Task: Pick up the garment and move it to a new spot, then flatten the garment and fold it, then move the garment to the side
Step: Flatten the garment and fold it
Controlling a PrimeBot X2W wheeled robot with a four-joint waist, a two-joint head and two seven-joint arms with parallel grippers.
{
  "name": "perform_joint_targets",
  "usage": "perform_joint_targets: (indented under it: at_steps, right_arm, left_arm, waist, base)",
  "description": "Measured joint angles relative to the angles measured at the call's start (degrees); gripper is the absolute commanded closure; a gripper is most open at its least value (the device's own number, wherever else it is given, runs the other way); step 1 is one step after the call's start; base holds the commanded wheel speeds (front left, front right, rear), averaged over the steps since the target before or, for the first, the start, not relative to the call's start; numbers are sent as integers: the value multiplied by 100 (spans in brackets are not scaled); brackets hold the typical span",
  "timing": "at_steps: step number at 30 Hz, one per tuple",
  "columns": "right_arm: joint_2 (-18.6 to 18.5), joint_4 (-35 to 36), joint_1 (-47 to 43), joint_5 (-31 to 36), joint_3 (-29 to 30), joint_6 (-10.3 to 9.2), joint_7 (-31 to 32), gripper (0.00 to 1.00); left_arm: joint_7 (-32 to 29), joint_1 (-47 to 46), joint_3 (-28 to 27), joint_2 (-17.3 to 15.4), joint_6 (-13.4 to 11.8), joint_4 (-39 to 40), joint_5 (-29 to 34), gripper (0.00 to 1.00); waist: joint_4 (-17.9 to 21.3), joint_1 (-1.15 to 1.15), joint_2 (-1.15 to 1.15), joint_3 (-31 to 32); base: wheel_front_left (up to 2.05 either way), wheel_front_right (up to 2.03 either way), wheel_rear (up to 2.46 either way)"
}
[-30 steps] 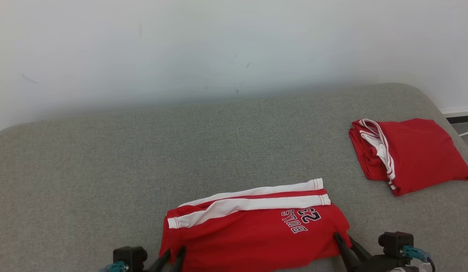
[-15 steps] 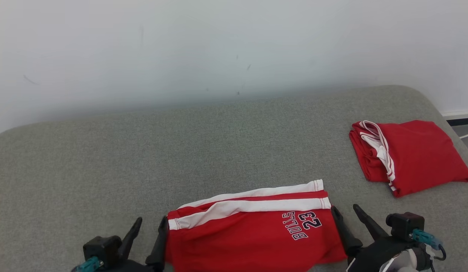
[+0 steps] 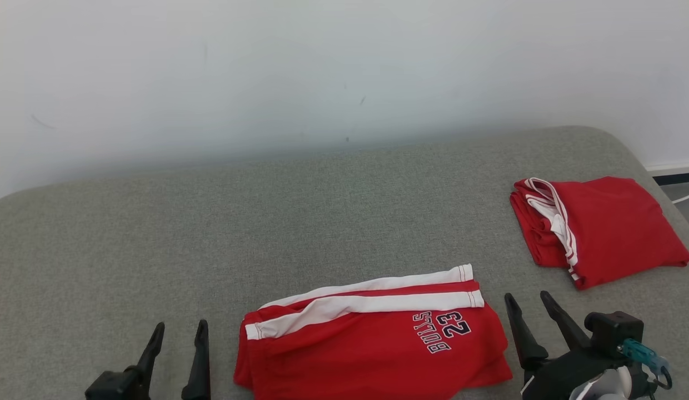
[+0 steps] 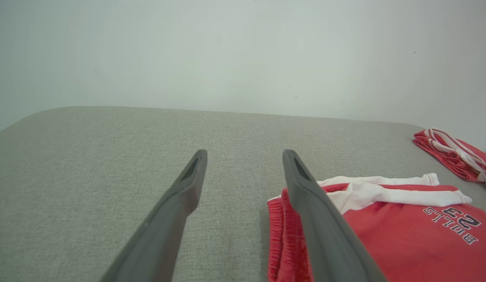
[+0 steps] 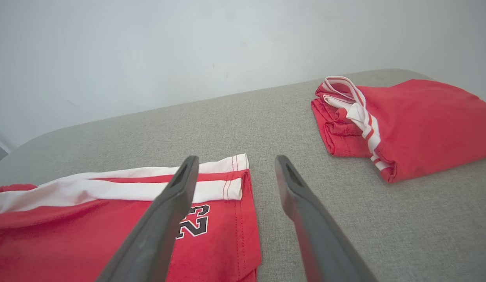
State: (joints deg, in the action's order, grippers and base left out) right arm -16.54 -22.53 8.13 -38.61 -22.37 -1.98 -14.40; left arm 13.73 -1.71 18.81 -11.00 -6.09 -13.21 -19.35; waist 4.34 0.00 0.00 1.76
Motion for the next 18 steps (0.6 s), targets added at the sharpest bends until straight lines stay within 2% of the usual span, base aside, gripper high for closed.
perform_joint_targets:
  at_steps: [6,18]
  right_arm:
    - [-10,309,-229,54,311,-201,-7,0]
    - [-14,731,-431,276,457,-263,-7,0]
  left_arm:
    - [26,305,-303,76,-51,277,-12,0]
    - [45,505,-520,172,-94,621,78,0]
  waist:
    - [-28,0,0,18]
    - [-60,0,0,18]
  base:
    - [0,0,0]
    - [0,0,0]
